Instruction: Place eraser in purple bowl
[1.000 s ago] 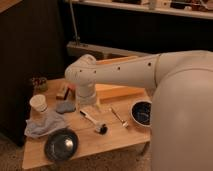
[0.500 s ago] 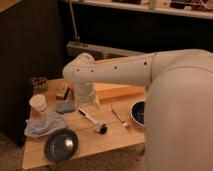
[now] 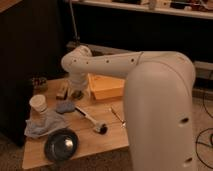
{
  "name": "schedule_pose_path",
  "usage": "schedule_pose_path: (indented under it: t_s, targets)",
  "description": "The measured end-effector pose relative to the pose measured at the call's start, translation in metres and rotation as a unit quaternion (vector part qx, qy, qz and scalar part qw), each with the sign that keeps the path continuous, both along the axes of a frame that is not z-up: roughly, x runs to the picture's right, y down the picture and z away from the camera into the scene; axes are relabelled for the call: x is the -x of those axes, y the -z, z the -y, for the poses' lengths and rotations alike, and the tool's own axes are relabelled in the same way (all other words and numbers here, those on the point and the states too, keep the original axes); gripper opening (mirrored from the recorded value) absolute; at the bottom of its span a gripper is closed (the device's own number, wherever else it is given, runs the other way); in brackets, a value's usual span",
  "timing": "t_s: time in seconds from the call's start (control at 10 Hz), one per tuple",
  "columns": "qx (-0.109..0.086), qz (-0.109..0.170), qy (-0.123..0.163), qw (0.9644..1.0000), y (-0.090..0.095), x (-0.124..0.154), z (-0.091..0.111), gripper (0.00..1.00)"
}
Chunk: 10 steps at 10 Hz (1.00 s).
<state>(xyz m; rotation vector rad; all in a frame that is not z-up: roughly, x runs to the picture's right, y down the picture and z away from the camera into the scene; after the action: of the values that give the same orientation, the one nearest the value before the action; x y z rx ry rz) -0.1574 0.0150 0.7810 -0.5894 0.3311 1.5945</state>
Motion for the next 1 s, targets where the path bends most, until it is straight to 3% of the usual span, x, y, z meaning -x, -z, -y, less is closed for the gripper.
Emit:
schedule_pose_path:
  t_s: [0.5, 1.0]
  targets:
    - [-0.005, 0.034, -0.016, 0.9993, -0.043, 0.071, 0.04, 0.65]
    - [0.006, 0.042, 0.003, 0.9991, -0.073, 0.116, 0.041, 0.65]
